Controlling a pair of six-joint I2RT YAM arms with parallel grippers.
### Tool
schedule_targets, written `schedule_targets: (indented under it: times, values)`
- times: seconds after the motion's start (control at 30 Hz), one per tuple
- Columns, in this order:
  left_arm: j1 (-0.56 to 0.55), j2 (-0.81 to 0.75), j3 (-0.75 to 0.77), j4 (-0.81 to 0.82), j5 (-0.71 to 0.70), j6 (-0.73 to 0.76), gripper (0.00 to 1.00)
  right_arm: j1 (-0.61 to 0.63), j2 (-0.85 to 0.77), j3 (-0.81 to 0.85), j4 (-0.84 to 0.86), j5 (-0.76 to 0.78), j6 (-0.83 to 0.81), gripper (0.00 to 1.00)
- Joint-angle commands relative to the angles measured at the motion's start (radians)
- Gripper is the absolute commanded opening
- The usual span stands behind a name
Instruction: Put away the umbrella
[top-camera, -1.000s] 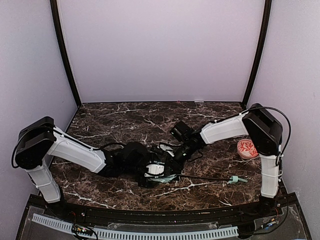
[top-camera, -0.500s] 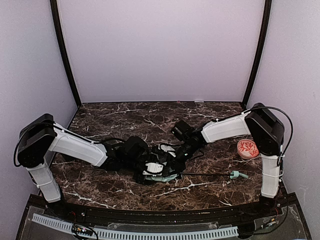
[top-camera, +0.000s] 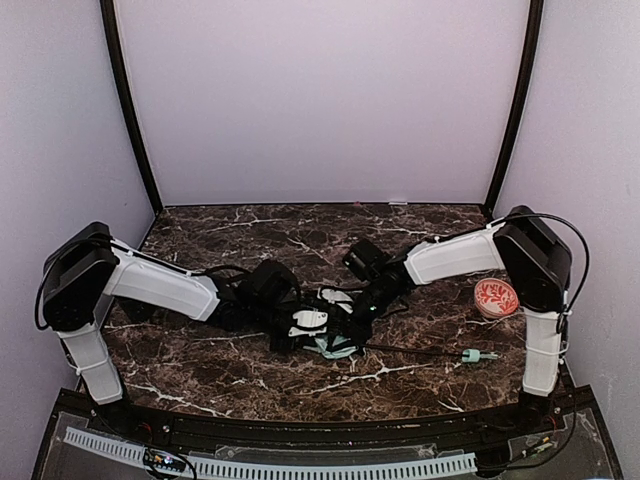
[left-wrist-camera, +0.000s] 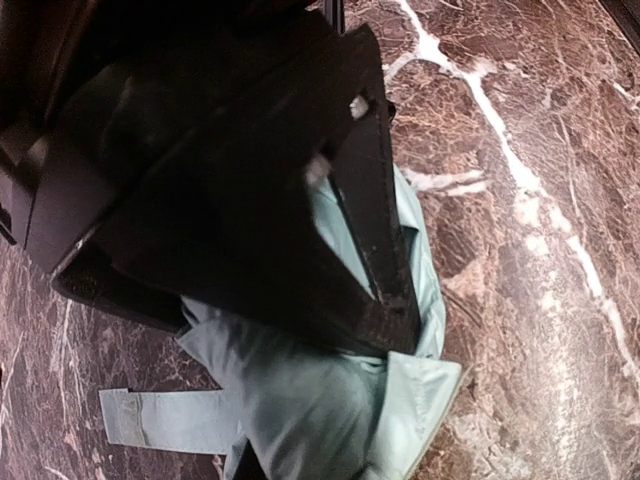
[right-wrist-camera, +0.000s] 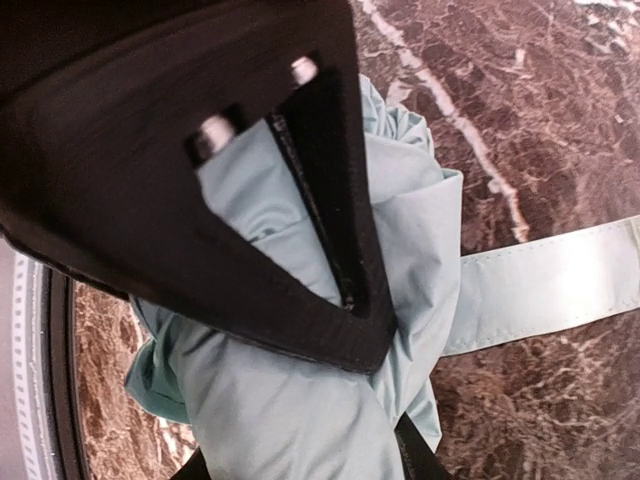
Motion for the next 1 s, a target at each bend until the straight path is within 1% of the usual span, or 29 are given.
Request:
schedule_targets:
  times: [0.0, 0.1, 0.2, 0.27, 0.3, 0.4, 0.5, 0.67, 0.73, 0.83, 0.9, 0.97]
  values:
    - [-0.009, 0.079, -0.008, -0.264, 0.004, 0.062, 0.0, -0.026, -0.072, 0.013, 0.008, -0.022, -0.014, 0.3]
    - [0.004, 0.091, 0.015, -0.251, -0.016, -0.006, 0.0, -0.037, -0.118, 0.005, 0.025, -0.004, -0.01, 0.43]
    - [0.019, 0.063, 0.004, -0.191, -0.036, -0.066, 0.0, -0.064, -0.164, -0.005, 0.026, 0.009, -0.006, 0.61]
    - [0.025, 0.042, -0.005, -0.155, -0.059, -0.098, 0.0, -0.087, -0.195, -0.016, 0.018, 0.036, -0.008, 0.68]
    - [0.028, 0.037, -0.004, -0.151, -0.065, -0.109, 0.0, -0.097, -0.215, -0.025, 0.019, 0.051, -0.008, 0.69]
    - [0.036, 0.037, 0.006, -0.151, -0.071, -0.142, 0.0, -0.139, -0.283, -0.067, 0.045, 0.048, -0.002, 0.71]
    - [0.047, 0.032, 0.009, -0.13, -0.06, -0.191, 0.0, -0.154, -0.344, -0.135, 0.093, 0.06, 0.029, 0.72]
    - [0.049, 0.054, 0.016, -0.123, -0.044, -0.211, 0.0, -0.134, -0.371, -0.243, 0.202, 0.067, 0.114, 0.72]
    - [0.049, 0.064, 0.017, -0.126, -0.041, -0.2, 0.0, -0.11, -0.374, -0.271, 0.28, 0.057, 0.133, 0.73]
    - [0.048, 0.067, 0.014, -0.124, -0.048, -0.176, 0.0, -0.084, -0.331, -0.278, 0.397, 0.04, 0.161, 0.75]
    - [0.047, 0.067, 0.014, -0.123, -0.06, -0.164, 0.0, -0.075, -0.265, -0.238, 0.382, 0.064, 0.154, 0.75]
    - [0.047, 0.069, 0.017, -0.123, -0.066, -0.16, 0.0, -0.061, -0.203, -0.199, 0.314, 0.069, 0.122, 0.76]
